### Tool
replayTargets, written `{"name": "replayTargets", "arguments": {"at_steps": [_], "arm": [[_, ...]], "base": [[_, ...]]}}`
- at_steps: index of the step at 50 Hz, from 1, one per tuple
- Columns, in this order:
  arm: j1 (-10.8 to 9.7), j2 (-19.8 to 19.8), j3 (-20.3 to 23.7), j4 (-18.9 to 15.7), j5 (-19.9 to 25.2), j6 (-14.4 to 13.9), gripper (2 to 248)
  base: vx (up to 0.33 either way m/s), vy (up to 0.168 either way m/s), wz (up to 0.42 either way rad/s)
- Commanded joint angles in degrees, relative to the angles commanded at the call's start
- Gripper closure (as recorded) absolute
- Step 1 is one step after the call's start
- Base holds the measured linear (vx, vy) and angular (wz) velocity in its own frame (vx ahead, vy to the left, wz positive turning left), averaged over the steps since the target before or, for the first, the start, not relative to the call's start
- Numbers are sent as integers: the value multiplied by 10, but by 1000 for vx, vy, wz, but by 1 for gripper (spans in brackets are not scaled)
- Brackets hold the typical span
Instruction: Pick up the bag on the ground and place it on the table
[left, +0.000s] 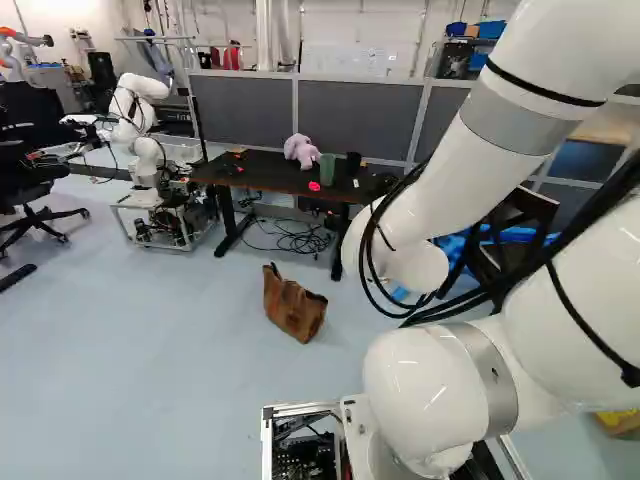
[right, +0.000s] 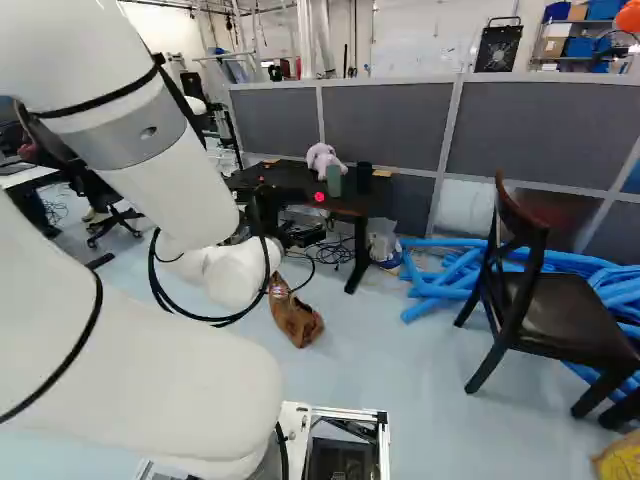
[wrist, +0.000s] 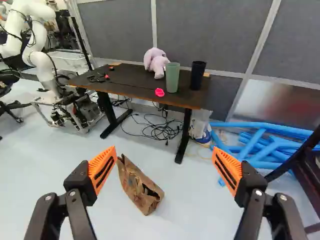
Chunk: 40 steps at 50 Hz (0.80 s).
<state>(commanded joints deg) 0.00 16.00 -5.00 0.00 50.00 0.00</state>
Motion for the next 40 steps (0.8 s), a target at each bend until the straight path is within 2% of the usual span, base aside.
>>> {"name": "replayTargets", "arguments": {"at_steps": [29, 40], "arm": [[0, 0, 0, 0, 0, 0, 3], [0, 0, 0, 0, 0, 0, 3]], "base": [[157, 51, 226], [153, 19, 73]]}}
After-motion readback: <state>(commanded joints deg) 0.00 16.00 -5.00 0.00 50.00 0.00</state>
